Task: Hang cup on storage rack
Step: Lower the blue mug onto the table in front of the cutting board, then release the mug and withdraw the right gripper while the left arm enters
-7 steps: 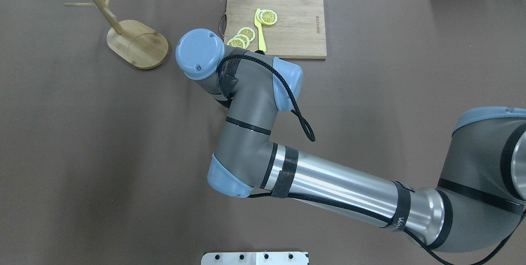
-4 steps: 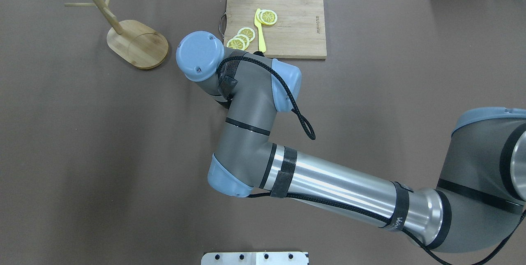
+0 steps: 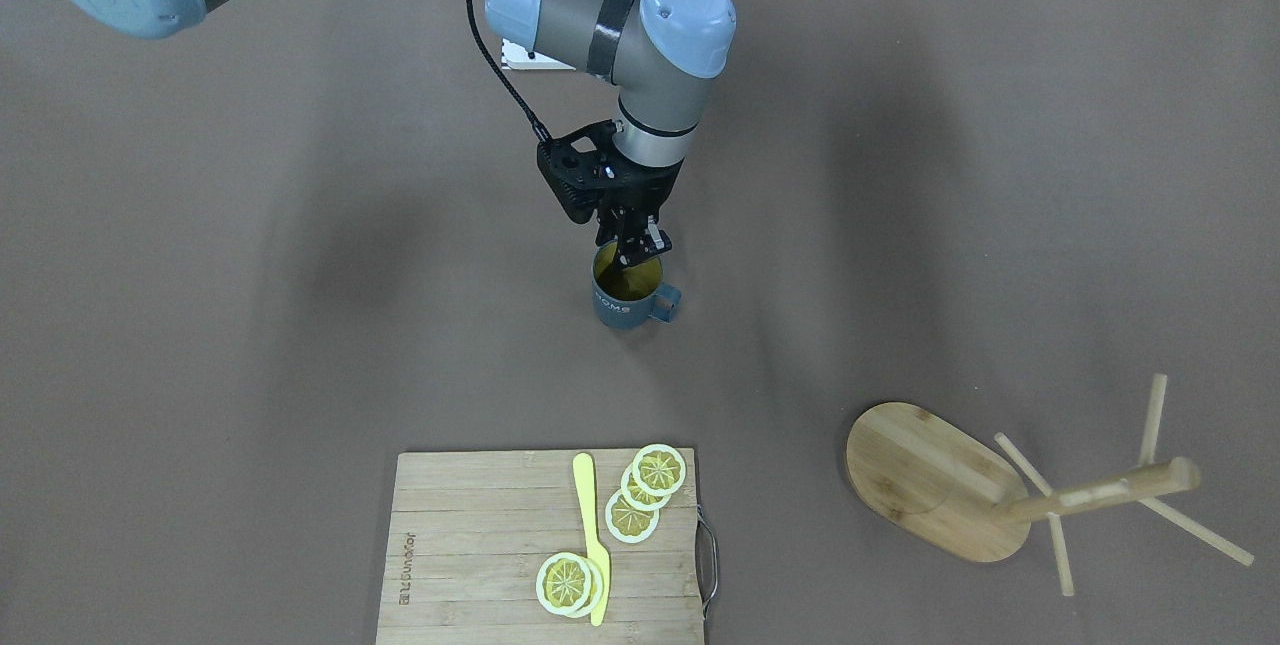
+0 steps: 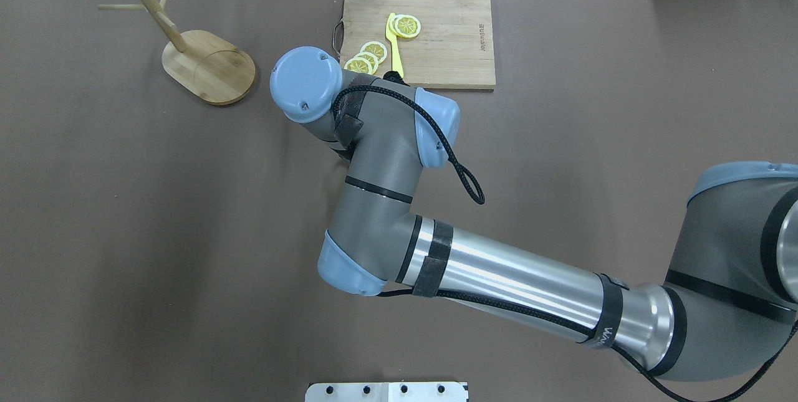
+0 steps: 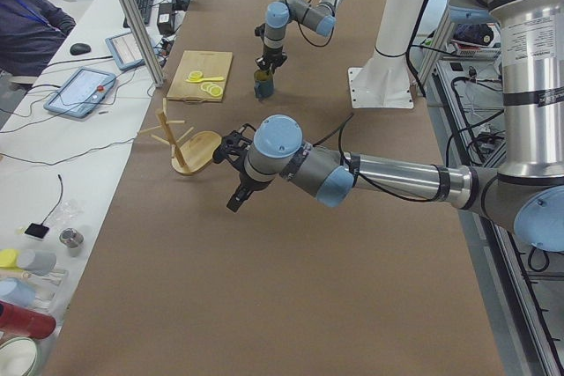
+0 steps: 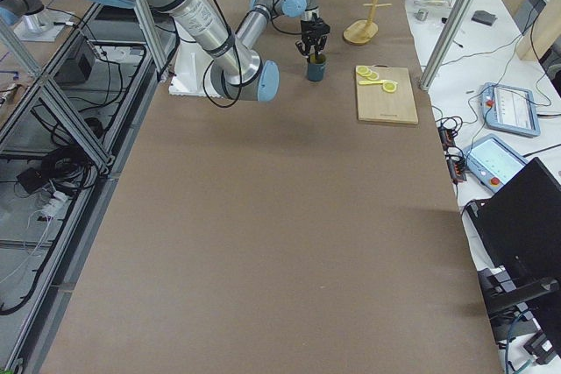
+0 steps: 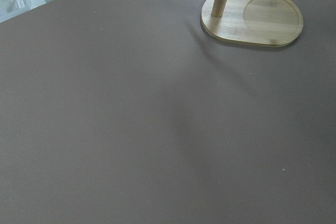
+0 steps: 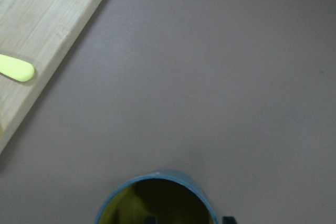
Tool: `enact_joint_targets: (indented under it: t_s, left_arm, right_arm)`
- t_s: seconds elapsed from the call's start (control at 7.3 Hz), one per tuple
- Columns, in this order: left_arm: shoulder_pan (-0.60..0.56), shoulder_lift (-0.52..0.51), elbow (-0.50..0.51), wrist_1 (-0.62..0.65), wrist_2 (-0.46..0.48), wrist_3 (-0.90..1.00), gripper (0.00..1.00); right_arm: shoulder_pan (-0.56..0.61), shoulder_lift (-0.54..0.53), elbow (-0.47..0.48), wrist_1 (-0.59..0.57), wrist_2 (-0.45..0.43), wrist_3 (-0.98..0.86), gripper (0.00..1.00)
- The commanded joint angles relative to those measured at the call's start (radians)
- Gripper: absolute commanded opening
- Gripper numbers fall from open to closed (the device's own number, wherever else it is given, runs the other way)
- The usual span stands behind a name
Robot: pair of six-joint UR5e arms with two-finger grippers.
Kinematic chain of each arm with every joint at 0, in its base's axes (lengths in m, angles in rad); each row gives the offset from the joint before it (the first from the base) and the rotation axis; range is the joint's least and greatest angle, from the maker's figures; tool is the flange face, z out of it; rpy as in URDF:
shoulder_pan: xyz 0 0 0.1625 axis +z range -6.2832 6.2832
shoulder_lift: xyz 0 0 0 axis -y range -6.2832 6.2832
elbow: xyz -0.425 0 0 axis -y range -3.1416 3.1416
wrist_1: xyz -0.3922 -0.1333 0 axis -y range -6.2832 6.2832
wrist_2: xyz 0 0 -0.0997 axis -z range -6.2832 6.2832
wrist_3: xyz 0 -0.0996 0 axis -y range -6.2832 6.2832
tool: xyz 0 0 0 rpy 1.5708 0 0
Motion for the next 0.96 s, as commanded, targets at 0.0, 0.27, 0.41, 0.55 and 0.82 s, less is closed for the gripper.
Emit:
enact_joint_targets:
  t_s: [0.0, 0.27, 0.41, 0.55, 0.82]
  left_arm:
    - [0.0, -0.007, -0.001, -0.002, 0.0, -0.002, 0.99]
    - [0.002, -0.015, 0.001, -0.029, -0.061, 0.0, 0.99]
    - [0.002, -0.012, 0.002, -0.067, -0.078, -0.005, 0.99]
    - [0.009, -0.015, -0.001, -0.107, -0.081, -0.053, 0.99]
    - [0.18, -0.078, 0.001, -0.287, -0.072, -0.252, 0.99]
  right_arm:
    - [0.046, -0.032, 0.055, 0.0, 0.003, -0.091, 1.0]
    - [0.096, -0.133, 0.219, -0.002, 0.023, -0.184, 1.0]
    - [0.124, -0.213, 0.309, -0.002, 0.035, -0.238, 1.0]
    - [0.157, -0.294, 0.381, 0.0, 0.076, -0.31, 1.0]
    - [0.277, -0.42, 0.462, 0.004, 0.206, -0.571, 1.0]
